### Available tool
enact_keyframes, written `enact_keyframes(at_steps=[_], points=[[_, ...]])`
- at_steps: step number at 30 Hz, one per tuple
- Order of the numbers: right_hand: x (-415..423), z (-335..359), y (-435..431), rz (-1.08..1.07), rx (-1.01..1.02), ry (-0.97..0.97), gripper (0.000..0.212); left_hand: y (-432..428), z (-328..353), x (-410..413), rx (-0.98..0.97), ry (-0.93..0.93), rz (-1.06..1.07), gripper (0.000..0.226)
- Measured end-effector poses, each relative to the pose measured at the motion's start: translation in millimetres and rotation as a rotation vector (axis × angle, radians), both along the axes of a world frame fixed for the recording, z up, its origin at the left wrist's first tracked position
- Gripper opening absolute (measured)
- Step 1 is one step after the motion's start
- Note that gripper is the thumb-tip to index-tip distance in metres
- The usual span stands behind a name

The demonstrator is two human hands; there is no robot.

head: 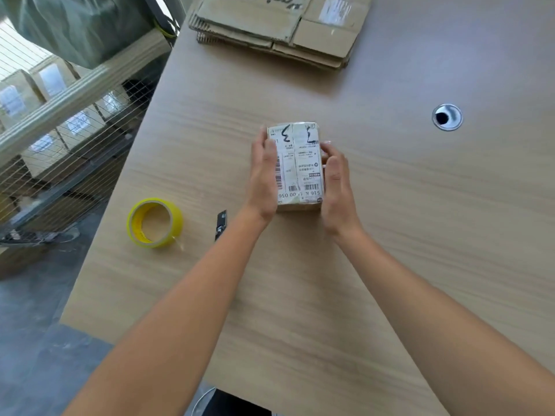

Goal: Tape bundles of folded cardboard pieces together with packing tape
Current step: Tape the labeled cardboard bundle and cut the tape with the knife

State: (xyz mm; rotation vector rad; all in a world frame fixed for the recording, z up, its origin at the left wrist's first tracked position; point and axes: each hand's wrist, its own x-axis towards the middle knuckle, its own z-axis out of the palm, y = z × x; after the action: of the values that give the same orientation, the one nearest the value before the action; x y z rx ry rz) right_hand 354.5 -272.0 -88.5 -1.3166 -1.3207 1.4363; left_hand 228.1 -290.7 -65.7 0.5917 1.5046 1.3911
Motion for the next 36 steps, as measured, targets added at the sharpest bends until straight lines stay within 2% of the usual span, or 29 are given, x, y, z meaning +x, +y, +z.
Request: enact_keyframes(at_steps=[4, 7, 10, 12, 14, 17, 19, 21, 23, 26, 28, 29, 32, 34, 36], points=[[-2, -4, 0, -0.006, 0.005, -0.021, 0.035, 5, -11, 1, 0.007, 0.001, -0.012, 0.043], [3, 10, 1, 0.063, -0.045, -0.076, 0.043, 6, -2, -3, -0.069, 0.099, -0.056, 0.049], [12, 38, 0, 0.158, -0.144, -0.141, 0.029, 1, 13, -9, -0.176, 0.269, -0.172, 0.060], [20, 66, -10, 0.167, -0.291, -0.072, 0.026, -15, 27, -14, -0.161, 0.222, -0.230, 0.054], [26, 94, -26, 0.131, -0.415, 0.008, 0.024, -38, 46, -19, -0.045, 0.134, -0.295, 0.049], [24, 124, -65, -0.020, -0.525, 0.084, 0.039, -77, 75, -22, 0.126, 0.069, -0.441, 0.036], [14, 140, -100, -0.140, -0.577, 0.137, 0.045, -101, 91, -27, 0.147, -0.017, -0.428, 0.020], [1, 147, -139, -0.232, -0.615, 0.133, 0.054, -124, 102, -37, 0.101, -0.080, -0.371, 0.023], [-15, 145, -178, -0.352, -0.632, 0.126, 0.062, -146, 104, -46, 0.040, -0.087, -0.405, 0.032], [-42, 140, -237, -0.570, -0.664, 0.152, 0.043, -185, 108, -59, -0.027, -0.046, -0.480, 0.052], [-55, 139, -274, -0.655, -0.709, 0.224, 0.018, -212, 112, -65, -0.059, -0.056, -0.548, 0.051], [-59, 138, -290, -0.675, -0.709, 0.259, 0.014, -224, 114, -67, -0.081, -0.039, -0.577, 0.050], [-62, 145, -328, -0.756, -0.615, 0.263, 0.007, -255, 121, -64, -0.121, 0.035, -0.657, 0.036], [-55, 150, -346, -0.870, -0.485, 0.247, 0.017, -269, 128, -56, -0.153, 0.045, -0.694, 0.021], [-40, 157, -361, -0.981, -0.332, 0.301, 0.029, -277, 133, -43, -0.213, 0.020, -0.745, 0.019]])
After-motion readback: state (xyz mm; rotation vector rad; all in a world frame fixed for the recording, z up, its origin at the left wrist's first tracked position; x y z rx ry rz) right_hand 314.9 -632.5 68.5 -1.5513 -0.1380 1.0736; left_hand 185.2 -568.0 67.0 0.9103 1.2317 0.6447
